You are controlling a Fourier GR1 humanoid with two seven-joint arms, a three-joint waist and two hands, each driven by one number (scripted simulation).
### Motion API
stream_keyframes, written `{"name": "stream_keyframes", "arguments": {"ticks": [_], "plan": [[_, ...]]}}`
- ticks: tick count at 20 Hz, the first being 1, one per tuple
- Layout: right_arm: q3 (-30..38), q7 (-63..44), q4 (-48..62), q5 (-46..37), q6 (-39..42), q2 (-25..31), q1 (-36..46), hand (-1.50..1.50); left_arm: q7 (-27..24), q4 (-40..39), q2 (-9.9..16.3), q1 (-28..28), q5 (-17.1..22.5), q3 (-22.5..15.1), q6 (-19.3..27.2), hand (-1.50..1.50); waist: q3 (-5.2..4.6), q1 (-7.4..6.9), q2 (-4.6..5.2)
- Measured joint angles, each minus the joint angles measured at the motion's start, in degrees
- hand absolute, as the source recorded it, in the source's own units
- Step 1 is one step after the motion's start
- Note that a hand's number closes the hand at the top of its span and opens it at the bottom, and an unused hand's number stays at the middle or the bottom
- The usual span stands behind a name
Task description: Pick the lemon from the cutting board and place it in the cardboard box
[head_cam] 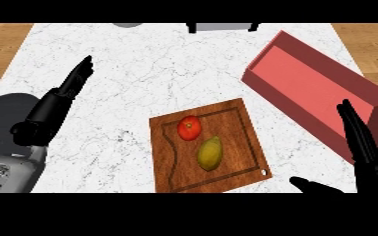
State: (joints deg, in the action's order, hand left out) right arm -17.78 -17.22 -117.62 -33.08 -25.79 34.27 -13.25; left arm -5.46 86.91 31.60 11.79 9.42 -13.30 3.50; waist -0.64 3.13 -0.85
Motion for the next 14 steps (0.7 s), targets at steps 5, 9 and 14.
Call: {"name": "stream_keyframes", "arguments": {"ticks": [5, 9, 14], "plan": [[-5.9, -15.1, -6.5, -8.9, 11.5, 3.1, -0.7, -1.5, 0.1, 0.6, -0.9, 1.0, -0.8, -1.1, -0.2, 0.0, -0.01, -1.74, 0.53], [-12.2, -27.7, -11.3, -13.2, 22.6, 2.3, 2.2, -1.5, -0.1, 0.7, -1.5, 1.7, -1.1, -1.8, -0.9, 0.0, 0.01, -3.28, 0.84], [-19.5, -41.2, -12.0, -16.9, 34.9, -3.4, 9.4, -1.5, 0.1, 0.2, -2.3, 3.3, -1.4, -2.1, -1.5, 0.0, 0.08, -4.63, 1.11]]}}
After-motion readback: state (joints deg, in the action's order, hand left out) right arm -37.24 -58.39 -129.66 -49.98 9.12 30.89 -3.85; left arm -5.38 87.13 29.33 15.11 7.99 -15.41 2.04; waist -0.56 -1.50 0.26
